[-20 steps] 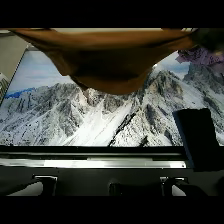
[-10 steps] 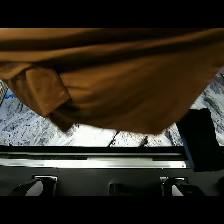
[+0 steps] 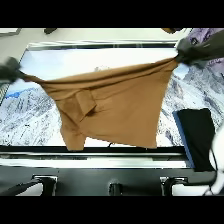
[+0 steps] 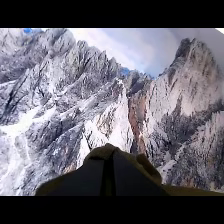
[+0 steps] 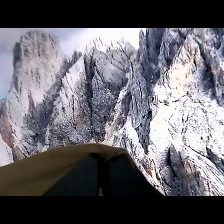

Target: Fold the clothes and pants, and hang the long-sleeved shirts on hangers.

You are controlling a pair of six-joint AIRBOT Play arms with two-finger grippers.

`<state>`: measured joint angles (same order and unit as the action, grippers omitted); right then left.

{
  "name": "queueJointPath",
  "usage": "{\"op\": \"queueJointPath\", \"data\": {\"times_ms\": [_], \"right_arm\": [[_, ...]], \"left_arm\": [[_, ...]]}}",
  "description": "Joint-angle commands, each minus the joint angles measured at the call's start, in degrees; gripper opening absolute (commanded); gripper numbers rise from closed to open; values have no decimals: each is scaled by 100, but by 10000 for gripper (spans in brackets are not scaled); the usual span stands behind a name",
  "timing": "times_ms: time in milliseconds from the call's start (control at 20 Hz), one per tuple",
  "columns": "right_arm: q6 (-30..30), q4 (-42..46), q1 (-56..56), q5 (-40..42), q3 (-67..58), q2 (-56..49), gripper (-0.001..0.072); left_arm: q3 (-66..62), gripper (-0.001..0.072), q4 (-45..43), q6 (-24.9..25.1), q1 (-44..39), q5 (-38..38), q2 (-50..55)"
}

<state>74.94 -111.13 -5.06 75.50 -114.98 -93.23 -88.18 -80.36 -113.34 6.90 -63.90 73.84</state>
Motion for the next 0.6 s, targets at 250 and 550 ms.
{"op": "queueJointPath", "data": {"times_ms": [250, 550], "right_arm": [[24, -1117, 293, -1353, 24, -2350, 26], [-39, -1161, 450, -1032, 22, -2330, 253]], "left_arm": [[531, 16, 376, -391, -627, 2758, 2358], [256, 330, 450, -199, -389, 1993, 2380]]}}
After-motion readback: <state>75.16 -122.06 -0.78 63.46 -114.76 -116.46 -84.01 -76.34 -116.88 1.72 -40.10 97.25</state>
